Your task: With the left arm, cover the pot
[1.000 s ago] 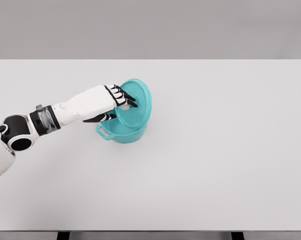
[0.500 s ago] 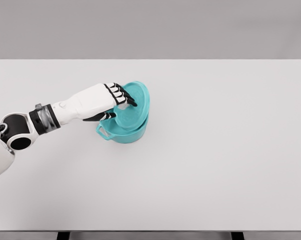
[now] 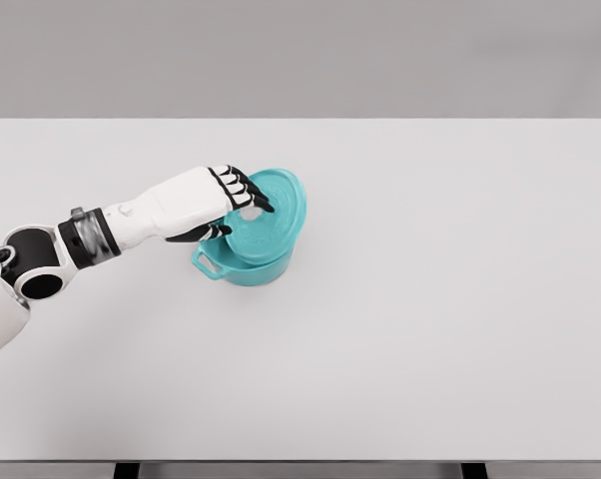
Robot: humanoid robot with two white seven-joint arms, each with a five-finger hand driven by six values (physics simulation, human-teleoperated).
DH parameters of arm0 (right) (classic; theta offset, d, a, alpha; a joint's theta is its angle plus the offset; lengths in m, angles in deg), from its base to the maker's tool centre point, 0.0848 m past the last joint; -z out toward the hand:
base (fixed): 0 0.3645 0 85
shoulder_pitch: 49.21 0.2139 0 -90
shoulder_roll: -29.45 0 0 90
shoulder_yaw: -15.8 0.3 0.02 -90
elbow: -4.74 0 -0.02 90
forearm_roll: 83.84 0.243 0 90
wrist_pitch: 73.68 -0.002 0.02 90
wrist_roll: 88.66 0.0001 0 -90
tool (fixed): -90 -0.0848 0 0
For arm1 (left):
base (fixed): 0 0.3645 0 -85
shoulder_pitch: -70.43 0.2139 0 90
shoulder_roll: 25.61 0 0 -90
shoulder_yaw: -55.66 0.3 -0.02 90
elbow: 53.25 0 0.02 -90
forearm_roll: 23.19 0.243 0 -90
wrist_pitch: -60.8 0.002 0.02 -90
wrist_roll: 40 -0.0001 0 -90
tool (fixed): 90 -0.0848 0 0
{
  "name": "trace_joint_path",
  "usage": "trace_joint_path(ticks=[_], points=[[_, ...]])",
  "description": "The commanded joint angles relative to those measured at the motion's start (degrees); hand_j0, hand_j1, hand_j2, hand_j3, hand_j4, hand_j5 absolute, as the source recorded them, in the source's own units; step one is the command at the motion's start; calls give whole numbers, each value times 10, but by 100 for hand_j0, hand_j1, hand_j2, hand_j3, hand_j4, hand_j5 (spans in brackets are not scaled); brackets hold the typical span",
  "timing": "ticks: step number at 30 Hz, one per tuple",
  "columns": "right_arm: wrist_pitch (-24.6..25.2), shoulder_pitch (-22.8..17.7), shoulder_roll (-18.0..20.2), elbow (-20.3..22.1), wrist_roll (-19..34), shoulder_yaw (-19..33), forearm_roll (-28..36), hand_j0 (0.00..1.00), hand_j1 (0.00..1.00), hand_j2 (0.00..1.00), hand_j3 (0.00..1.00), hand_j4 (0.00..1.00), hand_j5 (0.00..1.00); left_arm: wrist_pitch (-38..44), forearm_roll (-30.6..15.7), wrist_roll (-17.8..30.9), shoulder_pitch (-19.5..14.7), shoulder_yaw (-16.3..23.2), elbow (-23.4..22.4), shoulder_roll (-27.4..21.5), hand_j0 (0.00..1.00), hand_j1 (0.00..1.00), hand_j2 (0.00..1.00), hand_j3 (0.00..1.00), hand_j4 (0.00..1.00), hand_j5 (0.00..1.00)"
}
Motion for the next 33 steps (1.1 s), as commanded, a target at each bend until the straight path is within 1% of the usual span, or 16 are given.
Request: trace_joint_path(ticks=[1,14,33], points=[[0,0,0,0,0,0,0,100,100,100,100,100,100,0,-3,0,0,0,-1,0,78,78,78,78,78,78],[0,0,0,-1,0,0,0,100,100,100,100,100,100,0,-2,0,-1,1,-9,7,80,80,80,80,80,80],[0,0,0,-1,0,0,0,100,100,100,100,100,100,0,-3,0,-1,-4,-2,7,81,81,81,81,81,81]])
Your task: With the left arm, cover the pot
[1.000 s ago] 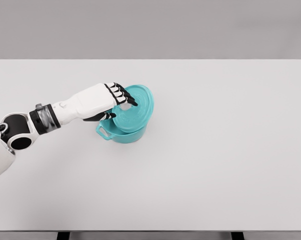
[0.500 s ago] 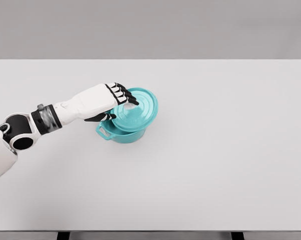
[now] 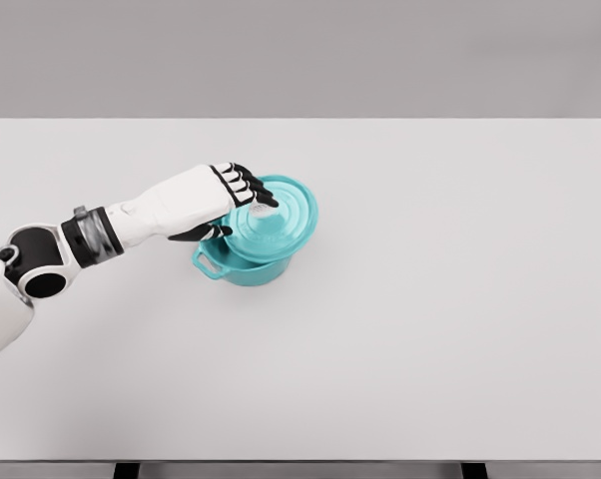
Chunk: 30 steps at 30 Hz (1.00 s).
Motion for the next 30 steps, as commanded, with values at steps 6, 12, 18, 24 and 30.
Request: trace_joint_path(ticks=[6,12,18,24,30], points=[[0,-1,0,0,0,0,0,100,100,100,100,100,100,0,-4,0,0,-1,5,-1,81,81,81,81,81,81],[0,-1,0,-1,0,0,0,100,100,100,100,100,100,0,-6,0,-3,-2,7,-1,85,85,85,85,85,85],[0,-1,0,-1,0,0,0,100,100,100,100,100,100,0,-6,0,-1,-5,12,-1,85,85,85,85,85,85],[0,-1,0,0,0,0,0,100,100,100,100,100,100,0,-8,0,-1,-7,12,-1,85,85,85,85,85,85],[0,-1,0,-1,0,0,0,100,100,100,100,100,100,0,-8,0,-2,-7,11,-1,90,90,90,90,90,90]])
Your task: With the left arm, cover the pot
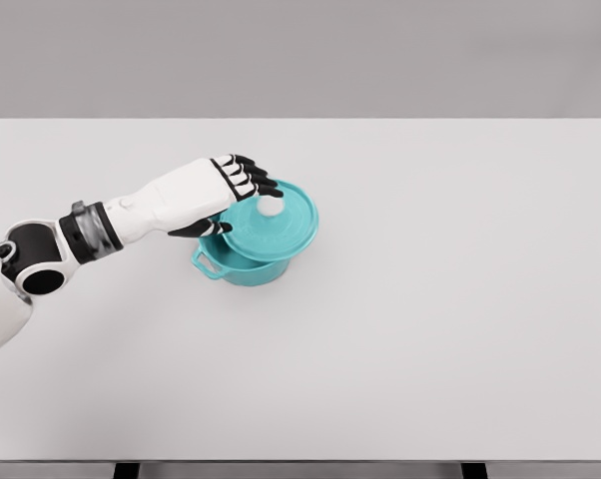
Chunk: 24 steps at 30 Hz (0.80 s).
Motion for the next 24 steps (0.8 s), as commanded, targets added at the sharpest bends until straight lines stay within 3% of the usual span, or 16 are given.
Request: trace_joint_path(ticks=[1,7,24], points=[[0,0,0,0,0,0,0,100,100,100,100,100,100,0,-5,0,0,-1,1,-1,90,90,90,90,90,90],[0,0,0,0,0,0,0,100,100,100,100,100,100,0,-5,0,1,-9,1,-5,96,96,96,96,96,96],[0,0,0,-1,0,0,0,100,100,100,100,100,100,0,-6,0,5,-21,11,-21,99,99,99,99,99,99]])
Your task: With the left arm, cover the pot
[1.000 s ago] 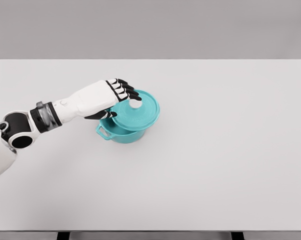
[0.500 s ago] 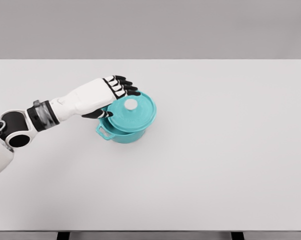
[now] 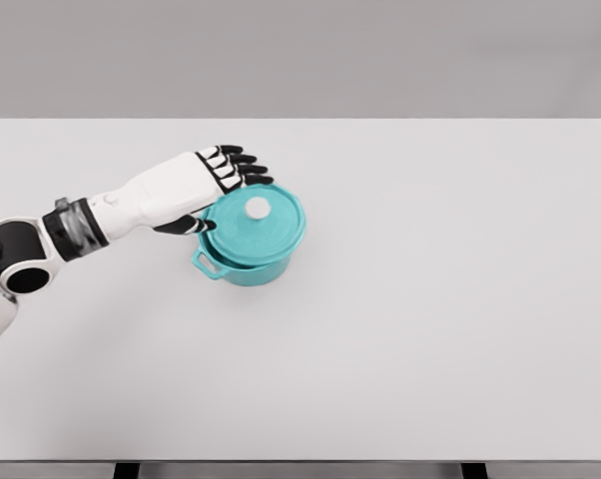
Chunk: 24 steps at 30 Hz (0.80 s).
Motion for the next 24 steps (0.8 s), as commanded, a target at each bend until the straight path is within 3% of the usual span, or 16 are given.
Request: trace_joint_path(ticks=[1,12,16,19,20,24], points=[[0,0,0,-1,0,0,0,100,100,100,100,100,100,0,-4,0,0,-2,4,-4,99,99,99,99,99,99],[0,0,0,-1,0,0,0,100,100,100,100,100,100,0,-4,0,4,-9,12,-4,100,100,100,100,100,100],[0,0,0,0,0,0,0,100,100,100,100,100,100,0,-5,0,4,-39,20,-31,100,100,100,100,100,100],[0,0,0,-1,0,0,0,100,100,100,100,100,100,0,-31,2,8,-72,30,-81,100,100,100,100,100,100],[0,0,0,0,0,0,0,100,100,100,100,100,100,0,-34,4,17,-102,29,-109,100,100,100,100,100,100],[0,0,0,-1,0,0,0,100,100,100,100,100,100,0,-29,7,122,-240,30,-136,100,100,100,100,100,100]])
